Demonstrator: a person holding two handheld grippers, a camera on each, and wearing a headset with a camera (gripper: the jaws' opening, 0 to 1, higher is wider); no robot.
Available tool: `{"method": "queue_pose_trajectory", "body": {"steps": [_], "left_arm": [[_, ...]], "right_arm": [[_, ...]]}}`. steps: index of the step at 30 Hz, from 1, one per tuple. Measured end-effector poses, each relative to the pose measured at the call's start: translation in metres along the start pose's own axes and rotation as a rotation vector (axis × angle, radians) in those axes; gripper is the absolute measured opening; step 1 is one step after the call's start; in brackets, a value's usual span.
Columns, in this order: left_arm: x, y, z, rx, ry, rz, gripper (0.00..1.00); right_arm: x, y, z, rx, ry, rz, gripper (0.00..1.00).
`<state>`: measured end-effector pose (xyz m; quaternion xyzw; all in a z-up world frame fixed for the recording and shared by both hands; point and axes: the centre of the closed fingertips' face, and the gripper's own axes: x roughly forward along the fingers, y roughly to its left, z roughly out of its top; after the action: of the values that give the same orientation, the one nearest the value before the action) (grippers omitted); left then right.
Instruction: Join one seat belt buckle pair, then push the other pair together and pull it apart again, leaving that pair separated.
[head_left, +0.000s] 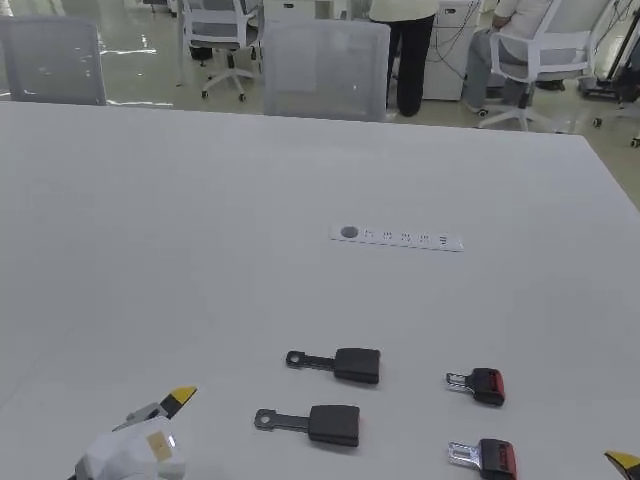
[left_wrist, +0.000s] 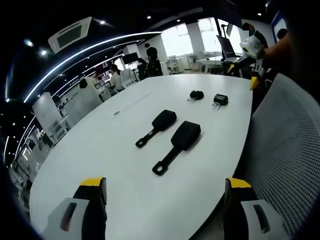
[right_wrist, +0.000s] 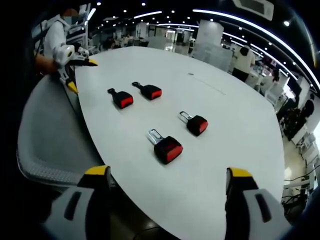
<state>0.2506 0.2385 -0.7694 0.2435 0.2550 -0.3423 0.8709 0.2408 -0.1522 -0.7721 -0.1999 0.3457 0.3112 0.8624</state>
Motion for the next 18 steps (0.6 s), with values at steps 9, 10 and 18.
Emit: {"method": "queue_pose_trajectory", "body": {"steps": [9, 10, 18], "left_arm": [[0.0008, 0.0038, 0.0003, -0.022, -0.009, 0.018, 1.00], [0.0009, 0.0039, 0.0001, -0.027, -0.009, 0.019, 1.00], [0.0014, 0.0037, -0.0021, -0.034, 0.001, 0.019, 1.00]], "right_arm": [[0.0017, 0.0025, -0.0008, 0.010, 0.000, -0.003, 1.00], [0.0018, 0.0031, -0.0007, 0.011, -0.001, -0.002, 1.00], [0.0032, 0.0038, 0.0001, -0.008, 0.011, -0.001, 0.99]]}}
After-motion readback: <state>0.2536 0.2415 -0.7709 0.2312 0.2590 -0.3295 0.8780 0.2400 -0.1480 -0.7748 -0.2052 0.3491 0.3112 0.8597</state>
